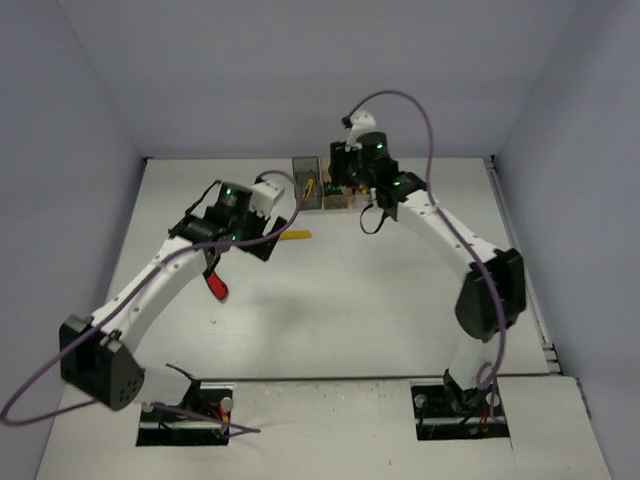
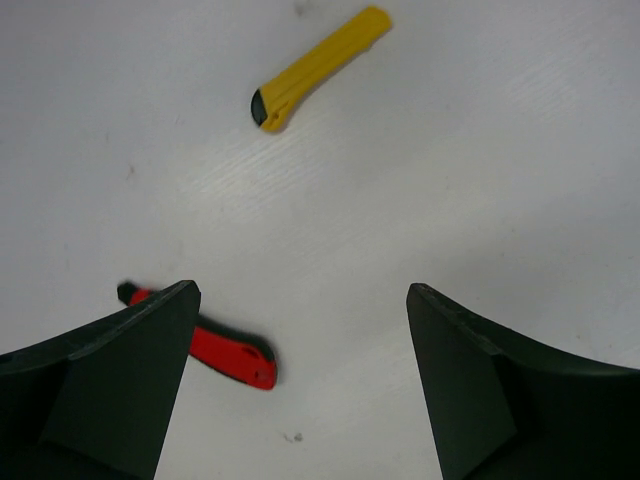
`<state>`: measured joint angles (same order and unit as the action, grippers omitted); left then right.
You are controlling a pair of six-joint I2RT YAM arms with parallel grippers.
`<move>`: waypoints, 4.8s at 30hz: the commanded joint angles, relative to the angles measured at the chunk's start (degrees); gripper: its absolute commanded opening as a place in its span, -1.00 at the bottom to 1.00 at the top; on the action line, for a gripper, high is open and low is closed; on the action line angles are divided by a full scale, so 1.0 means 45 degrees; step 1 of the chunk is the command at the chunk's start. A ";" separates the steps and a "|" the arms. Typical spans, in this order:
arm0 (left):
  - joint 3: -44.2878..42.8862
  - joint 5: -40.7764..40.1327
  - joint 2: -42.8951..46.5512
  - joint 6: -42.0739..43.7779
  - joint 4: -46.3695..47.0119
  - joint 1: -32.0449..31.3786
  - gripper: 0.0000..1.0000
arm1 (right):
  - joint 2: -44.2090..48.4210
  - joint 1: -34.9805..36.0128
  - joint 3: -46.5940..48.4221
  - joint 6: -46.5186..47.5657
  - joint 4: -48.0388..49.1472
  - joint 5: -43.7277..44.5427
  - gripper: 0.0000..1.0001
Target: Sort the tools into containers
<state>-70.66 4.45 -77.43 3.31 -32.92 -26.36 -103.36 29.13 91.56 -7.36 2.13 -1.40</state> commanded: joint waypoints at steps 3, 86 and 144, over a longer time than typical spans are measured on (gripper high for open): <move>-0.3891 0.2014 -0.3706 0.3746 0.0167 -0.0218 0.62 | 0.5481 -0.0374 -0.5366 -0.0655 0.0658 -0.0340 -0.09; -0.9668 -0.0009 -1.1675 -0.9829 0.7902 0.1308 -0.64 | 1.1893 -0.0458 -1.0991 -0.2799 -0.2310 -0.1254 0.11; 0.4155 -0.3272 -0.3166 -1.0845 0.2315 0.4296 -0.60 | 1.1741 -0.0341 -1.1487 -0.2630 -0.2115 -0.1545 0.15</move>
<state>-52.21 -10.49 -92.40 -44.74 -22.82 -7.42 -50.26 27.09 39.72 -19.35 -10.31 -8.03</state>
